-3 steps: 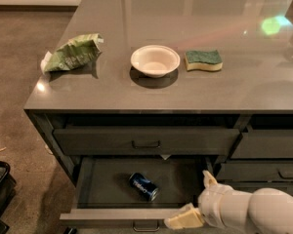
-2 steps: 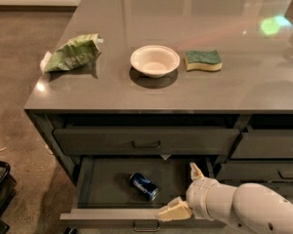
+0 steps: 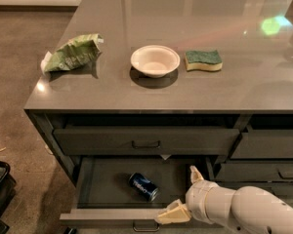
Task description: Pick pepsi can from middle drawer and place on counter
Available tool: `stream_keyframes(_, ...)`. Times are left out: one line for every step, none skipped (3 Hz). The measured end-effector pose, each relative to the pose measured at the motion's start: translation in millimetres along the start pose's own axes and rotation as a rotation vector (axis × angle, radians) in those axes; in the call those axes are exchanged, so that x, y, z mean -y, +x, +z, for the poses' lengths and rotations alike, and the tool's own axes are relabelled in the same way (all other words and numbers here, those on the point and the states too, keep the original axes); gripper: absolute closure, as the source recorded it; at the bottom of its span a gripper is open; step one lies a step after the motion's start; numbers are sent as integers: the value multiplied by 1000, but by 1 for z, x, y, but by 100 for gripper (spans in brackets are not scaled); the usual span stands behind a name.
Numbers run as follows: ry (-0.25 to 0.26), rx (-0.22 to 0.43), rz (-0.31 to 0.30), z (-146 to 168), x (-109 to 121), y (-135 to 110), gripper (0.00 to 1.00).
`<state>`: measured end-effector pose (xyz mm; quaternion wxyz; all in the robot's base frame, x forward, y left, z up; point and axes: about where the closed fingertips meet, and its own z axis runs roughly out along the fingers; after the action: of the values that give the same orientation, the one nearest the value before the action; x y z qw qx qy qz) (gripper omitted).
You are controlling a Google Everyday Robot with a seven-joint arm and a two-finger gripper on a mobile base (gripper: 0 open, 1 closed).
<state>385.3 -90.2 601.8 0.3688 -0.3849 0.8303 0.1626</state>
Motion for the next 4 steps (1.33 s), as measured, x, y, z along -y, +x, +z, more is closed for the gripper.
stream_keyframes(-4,41,-21,23,-9,-1,0)
stream_keyframes(-68,109,-59,74,-28,-2,0)
stream_keyframes(-114,142,-89,111,-41,-5,0)
stream_keyframes(-124,144,-84,114,-44,-4,0)
